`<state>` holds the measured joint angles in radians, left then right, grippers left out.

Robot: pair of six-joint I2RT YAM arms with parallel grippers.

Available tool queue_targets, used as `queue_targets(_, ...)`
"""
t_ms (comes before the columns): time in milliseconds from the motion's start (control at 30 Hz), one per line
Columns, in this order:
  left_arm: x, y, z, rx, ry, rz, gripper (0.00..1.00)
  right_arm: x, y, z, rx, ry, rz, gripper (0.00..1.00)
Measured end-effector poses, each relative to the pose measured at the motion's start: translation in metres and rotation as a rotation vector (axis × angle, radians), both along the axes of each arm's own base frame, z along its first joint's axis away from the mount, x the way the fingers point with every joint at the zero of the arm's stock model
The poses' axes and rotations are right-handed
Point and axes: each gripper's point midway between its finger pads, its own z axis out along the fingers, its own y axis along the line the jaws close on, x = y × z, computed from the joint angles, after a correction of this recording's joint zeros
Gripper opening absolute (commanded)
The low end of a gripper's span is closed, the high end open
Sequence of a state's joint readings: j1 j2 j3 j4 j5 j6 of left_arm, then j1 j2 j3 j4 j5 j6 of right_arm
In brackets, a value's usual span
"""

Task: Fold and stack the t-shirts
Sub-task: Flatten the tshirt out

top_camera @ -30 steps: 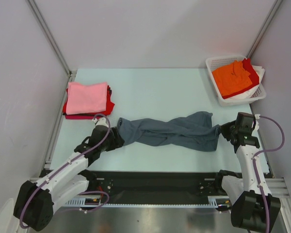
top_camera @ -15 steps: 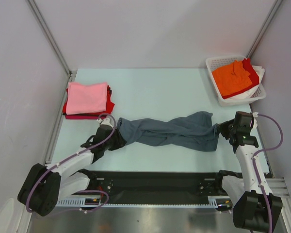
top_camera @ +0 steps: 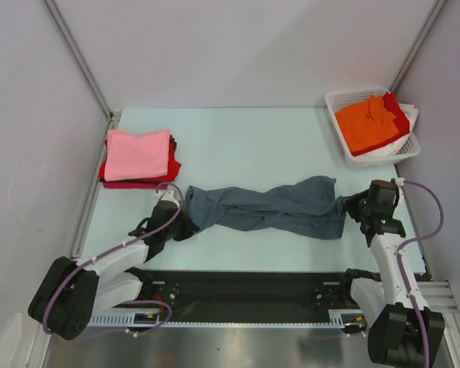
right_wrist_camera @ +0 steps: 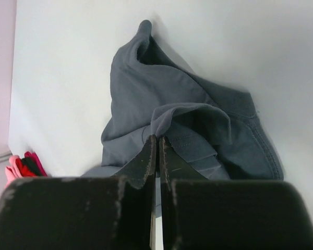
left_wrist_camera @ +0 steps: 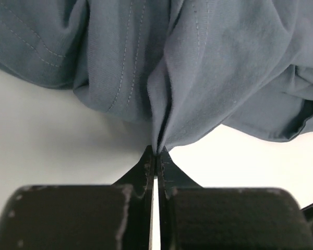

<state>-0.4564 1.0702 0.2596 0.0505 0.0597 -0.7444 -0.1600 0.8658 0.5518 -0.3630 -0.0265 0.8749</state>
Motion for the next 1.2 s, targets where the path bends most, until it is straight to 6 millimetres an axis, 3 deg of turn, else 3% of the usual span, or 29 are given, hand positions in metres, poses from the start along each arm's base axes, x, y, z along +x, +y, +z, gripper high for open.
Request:
queue_targets(200, 0.001, 0.001, 0.01, -0.007, -0.028, 0.0, 0.0, -0.005, 0.005, -0.011, -0.025, -0.015, 0.068, 0.0)
queue_targets(400, 0.007, 0.004, 0.033, -0.015, -0.083, 0.005, 0.0, -0.009, 0.005, -0.012, -0.031, -0.054, 0.106, 0.0)
queue_targets(467, 0.009, 0.006, 0.04, -0.017, -0.104, 0.009, 0.0, -0.012, 0.004, -0.014, -0.016, -0.065, 0.113, 0.04)
queue_targets(533, 0.01, 0.008, 0.043, -0.019, -0.117, 0.013, 0.0, -0.014, 0.004, -0.016, 0.003, -0.079, 0.118, 0.14)
queue_targets(567, 0.01, 0.009, 0.044, -0.02, -0.121, 0.017, 0.0, -0.015, 0.005, -0.017, 0.015, -0.084, 0.123, 0.11)
queue_targets(600, 0.011, 0.01, 0.045, -0.021, -0.122, 0.021, 0.0, -0.016, 0.005, -0.017, 0.02, -0.089, 0.126, 0.0)
queue_targets(867, 0.018, 0.025, 0.048, -0.055, -0.109, 0.058, 0.0, -0.02, 0.003, -0.011, 0.056, -0.121, 0.127, 0.0)
queue_targets(1200, 0.02, 0.02, 0.057, -0.082, -0.121, 0.032, 0.0, -0.034, 0.003, -0.017, 0.124, -0.122, 0.104, 0.0)
